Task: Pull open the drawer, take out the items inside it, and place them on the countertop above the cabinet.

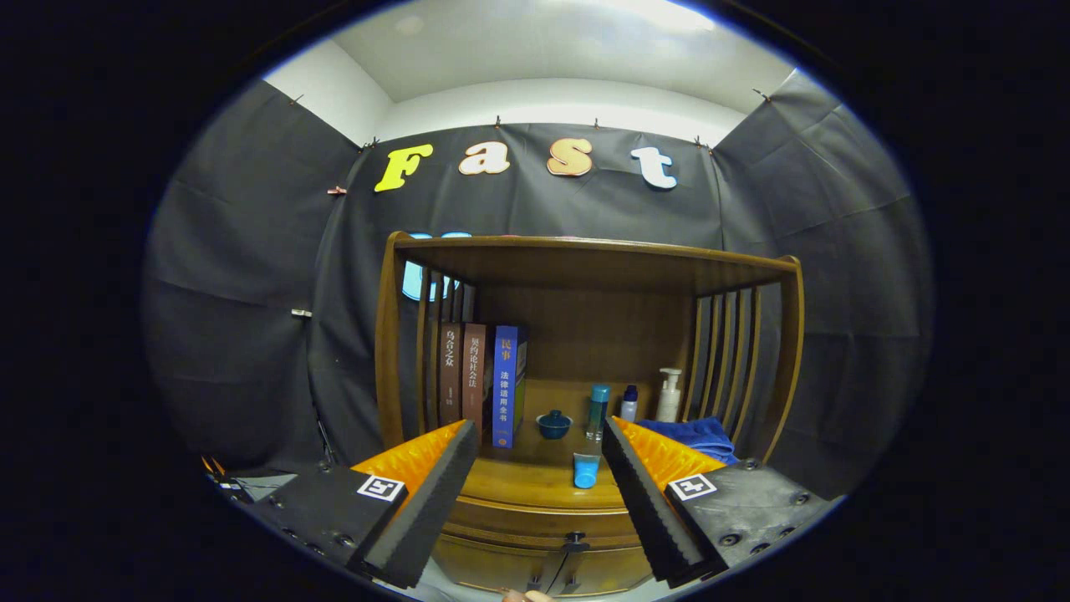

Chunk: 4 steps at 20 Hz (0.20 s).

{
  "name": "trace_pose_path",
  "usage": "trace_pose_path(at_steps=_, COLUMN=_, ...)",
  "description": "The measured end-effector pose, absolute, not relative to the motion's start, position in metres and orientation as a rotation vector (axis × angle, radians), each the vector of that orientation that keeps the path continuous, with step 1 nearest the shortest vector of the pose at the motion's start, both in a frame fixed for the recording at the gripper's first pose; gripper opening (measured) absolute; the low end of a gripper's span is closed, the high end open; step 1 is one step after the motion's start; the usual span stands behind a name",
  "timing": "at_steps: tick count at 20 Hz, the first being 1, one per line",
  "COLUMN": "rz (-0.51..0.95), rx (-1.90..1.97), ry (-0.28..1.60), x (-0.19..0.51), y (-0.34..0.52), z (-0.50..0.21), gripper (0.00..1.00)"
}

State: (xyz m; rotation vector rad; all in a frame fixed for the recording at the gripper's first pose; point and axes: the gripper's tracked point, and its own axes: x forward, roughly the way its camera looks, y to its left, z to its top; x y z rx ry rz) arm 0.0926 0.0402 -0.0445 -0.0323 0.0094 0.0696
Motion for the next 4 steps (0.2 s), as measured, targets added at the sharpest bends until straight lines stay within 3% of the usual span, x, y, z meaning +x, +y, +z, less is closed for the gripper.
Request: trace_pose_path(at_steps=4, rz=0.057, rx=-0.025, ry=0.009, x=0.0931, y=0.0376, z=-0.0437, gripper=0.99)
